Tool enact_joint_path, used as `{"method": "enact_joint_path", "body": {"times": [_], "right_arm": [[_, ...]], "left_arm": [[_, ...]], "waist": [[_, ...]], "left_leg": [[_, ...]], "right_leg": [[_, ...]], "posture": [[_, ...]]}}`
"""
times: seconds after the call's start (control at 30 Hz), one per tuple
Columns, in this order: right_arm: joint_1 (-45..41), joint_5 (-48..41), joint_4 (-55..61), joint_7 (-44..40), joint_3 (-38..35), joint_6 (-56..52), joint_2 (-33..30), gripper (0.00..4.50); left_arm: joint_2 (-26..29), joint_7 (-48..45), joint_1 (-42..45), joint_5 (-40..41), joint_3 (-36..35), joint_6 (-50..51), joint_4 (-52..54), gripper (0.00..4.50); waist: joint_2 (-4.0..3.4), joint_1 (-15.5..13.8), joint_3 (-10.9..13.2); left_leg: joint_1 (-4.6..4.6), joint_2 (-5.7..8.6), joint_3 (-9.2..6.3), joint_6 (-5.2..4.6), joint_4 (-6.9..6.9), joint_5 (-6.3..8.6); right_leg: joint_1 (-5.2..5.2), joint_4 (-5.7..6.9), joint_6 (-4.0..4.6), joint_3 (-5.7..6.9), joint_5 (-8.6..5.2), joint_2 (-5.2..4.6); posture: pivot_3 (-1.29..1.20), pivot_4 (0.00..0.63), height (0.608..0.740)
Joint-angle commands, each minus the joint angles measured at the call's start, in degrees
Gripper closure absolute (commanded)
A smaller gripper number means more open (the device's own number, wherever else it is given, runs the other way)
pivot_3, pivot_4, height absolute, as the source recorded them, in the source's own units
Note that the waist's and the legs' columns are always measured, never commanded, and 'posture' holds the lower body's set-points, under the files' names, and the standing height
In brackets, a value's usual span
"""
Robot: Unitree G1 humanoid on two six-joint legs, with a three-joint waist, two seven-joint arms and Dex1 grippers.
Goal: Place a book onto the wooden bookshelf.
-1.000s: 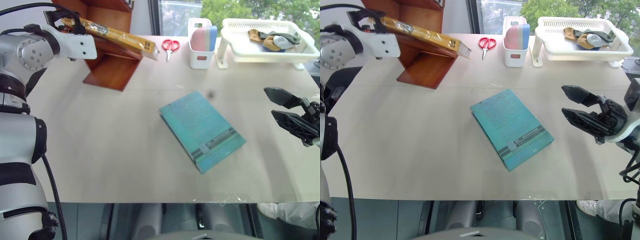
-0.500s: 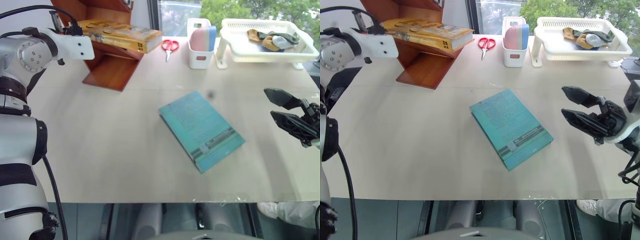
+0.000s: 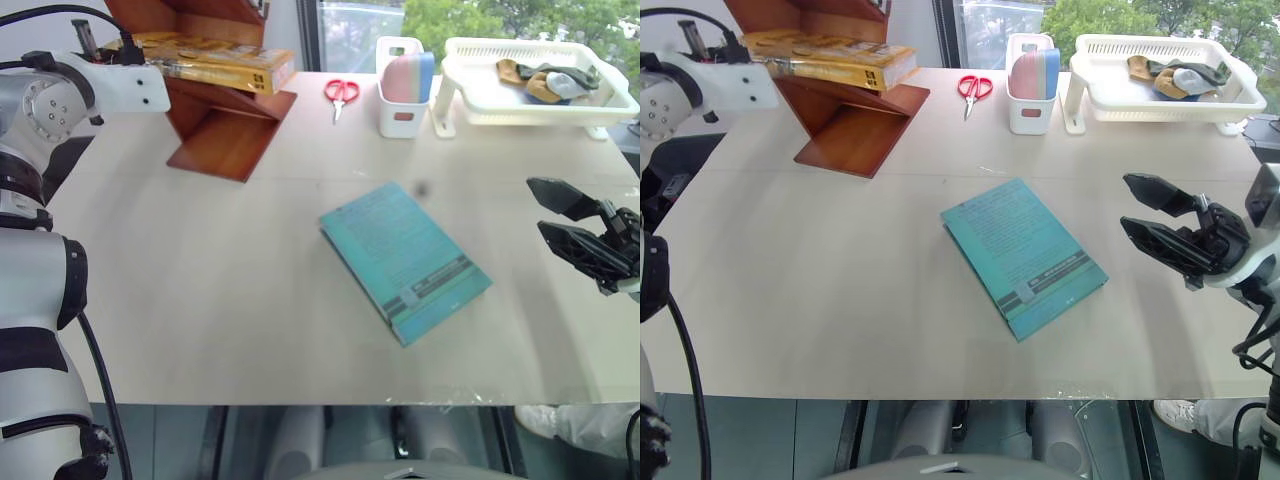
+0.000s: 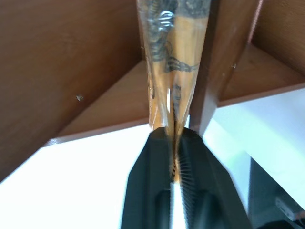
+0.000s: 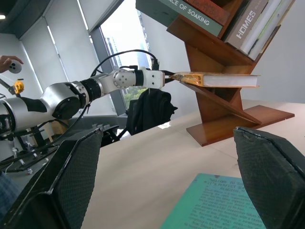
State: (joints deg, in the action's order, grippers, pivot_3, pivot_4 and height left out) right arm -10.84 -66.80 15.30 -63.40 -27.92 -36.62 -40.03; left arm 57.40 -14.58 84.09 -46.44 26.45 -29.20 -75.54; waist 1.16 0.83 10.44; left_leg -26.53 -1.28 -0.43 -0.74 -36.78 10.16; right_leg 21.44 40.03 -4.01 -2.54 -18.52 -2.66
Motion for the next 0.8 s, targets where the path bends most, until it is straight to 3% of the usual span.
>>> {"method": "enact_joint_path", "body": {"times": [0.03, 0.17, 0.53, 0.73, 0.8], "right_arm": [[-0.12, -0.84, 2.35, 0.35, -0.96, 0.99, 0.10, 0.00], [0.12, -1.03, 2.71, 0.74, -1.09, 0.86, 0.21, 0.00], [-0.12, -1.62, 3.13, 1.42, -1.25, 0.51, 0.10, 0.00], [1.00, -1.86, 3.58, 1.63, -2.25, 0.46, -0.32, 0.00], [1.35, -1.98, 3.59, 1.53, -2.51, 0.28, -0.68, 0.00]], "left_arm": [[1.32, -1.63, 1.62, 1.54, -1.11, 1.79, -0.23, 2.29], [1.77, -1.51, 1.52, 0.49, 0.04, 2.55, -0.08, 0.52], [4.65, 3.19, 0.24, 4.44, -3.13, -0.38, 1.94, 0.52], [2.48, -6.35, -8.53, 21.64, -14.92, -9.19, 9.00, 0.52], [-0.73, -11.09, -15.46, 29.03, -18.10, -9.87, 17.60, 0.52]], "waist": [[0.00, 0.00, 0.00], [0.00, 0.00, 0.00], [0.00, 0.00, 0.00], [-0.01, -0.13, -0.01], [-0.03, -0.28, -0.04]], "left_leg": [[0.00, 0.00, 0.00, 0.00, 0.00, 0.00], [0.00, 0.00, 0.00, 0.00, 0.00, 0.00], [0.00, 0.00, -0.01, 0.00, -0.02, 0.00], [0.00, -0.02, -0.01, 0.00, -0.07, 0.00], [0.00, -0.02, -0.06, 0.00, -0.21, 0.00]], "right_leg": [[0.00, 0.00, 0.00, 0.00, 0.00, 0.00], [0.00, 0.01, 0.00, 0.00, 0.00, 0.00], [0.00, 0.03, 0.00, 0.00, 0.00, 0.00], [0.00, 0.06, 0.01, 0.01, 0.00, -0.02], [-0.04, 0.16, 0.01, 0.05, 0.01, -0.02]], "posture": [[0.00, 0.150, 0.740], [0.00, 0.150, 0.740], [0.00, 0.150, 0.740], [0.00, 0.150, 0.740], [0.00, 0.150, 0.740]]}}
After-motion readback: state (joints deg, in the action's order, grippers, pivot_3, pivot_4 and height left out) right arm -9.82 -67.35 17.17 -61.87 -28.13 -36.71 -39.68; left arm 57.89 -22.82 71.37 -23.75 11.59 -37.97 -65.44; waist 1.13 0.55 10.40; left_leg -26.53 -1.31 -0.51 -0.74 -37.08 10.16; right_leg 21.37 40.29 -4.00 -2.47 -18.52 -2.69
